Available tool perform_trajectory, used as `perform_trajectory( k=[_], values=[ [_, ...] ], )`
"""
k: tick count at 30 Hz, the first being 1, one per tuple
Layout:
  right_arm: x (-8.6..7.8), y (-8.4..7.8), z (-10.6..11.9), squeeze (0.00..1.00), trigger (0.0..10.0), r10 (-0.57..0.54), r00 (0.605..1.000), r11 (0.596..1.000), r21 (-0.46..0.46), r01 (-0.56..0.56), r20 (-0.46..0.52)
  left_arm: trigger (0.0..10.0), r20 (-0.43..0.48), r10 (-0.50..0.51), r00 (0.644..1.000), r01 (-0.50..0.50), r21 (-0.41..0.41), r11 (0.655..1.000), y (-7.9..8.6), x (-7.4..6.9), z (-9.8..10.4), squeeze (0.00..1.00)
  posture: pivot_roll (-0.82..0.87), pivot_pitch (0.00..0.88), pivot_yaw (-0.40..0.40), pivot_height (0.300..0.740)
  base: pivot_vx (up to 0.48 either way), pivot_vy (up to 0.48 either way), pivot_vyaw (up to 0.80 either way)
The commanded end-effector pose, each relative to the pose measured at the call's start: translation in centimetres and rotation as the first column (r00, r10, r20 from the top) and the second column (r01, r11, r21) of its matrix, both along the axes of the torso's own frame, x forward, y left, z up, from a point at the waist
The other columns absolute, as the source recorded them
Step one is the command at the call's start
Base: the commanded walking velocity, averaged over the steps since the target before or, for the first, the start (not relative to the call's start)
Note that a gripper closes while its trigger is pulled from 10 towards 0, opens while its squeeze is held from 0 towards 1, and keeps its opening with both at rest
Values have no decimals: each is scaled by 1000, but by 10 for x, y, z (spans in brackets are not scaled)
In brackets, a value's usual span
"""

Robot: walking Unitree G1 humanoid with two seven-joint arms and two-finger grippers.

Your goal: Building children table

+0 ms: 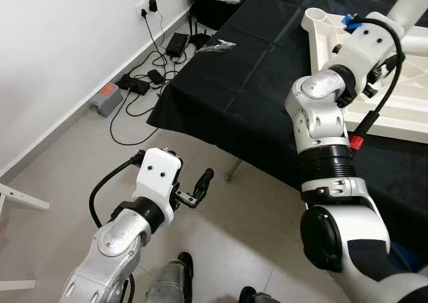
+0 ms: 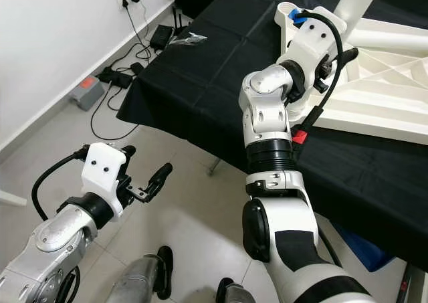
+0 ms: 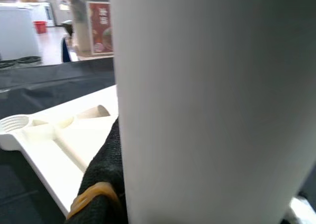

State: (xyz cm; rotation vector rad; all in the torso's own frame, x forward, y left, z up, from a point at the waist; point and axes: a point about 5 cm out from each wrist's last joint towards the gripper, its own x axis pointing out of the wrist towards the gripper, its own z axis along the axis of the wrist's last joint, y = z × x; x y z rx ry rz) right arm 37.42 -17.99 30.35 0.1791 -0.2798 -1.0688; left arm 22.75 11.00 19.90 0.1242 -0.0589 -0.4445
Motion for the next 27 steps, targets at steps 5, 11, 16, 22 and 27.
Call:
perform_trajectory(
  k=[5, 11, 16, 22, 27],
  values=[
    [-6, -20, -75, 0, 10000, -204, 908, 959, 110, 260, -367, 10000, -15, -3, 1000, 4, 13, 1000, -1, -1, -4, 0, 208, 343, -33, 740, 0, 0, 0],
    [-7, -16, -72, 0, 10000, -240, 902, 940, 146, 308, -359, 10000, -12, -3, 1000, 4, 13, 1000, -1, 0, -3, 0, 213, 347, -34, 740, 0, 0, 0],
    [-8, -9, -71, 0, 10000, -296, 871, 918, 137, 373, -393, 10000, -10, -2, 1000, 2, 17, 1000, -1, 0, -3, 0, 216, 345, -40, 740, 0, 0, 0],
    [-10, -9, -71, 0, 10000, -339, 846, 897, 129, 422, -411, 10000, -9, 1, 1000, 0, 17, 1000, -1, -1, -3, 0, 215, 343, -45, 740, 0, 0, 0],
    [-13, -13, -70, 0, 10000, -399, 806, 865, 112, 490, -438, 10000, -9, 1, 1000, -1, 17, 1000, -2, -1, -3, 0, 214, 336, -45, 740, 0, 0, 0]
  ],
)
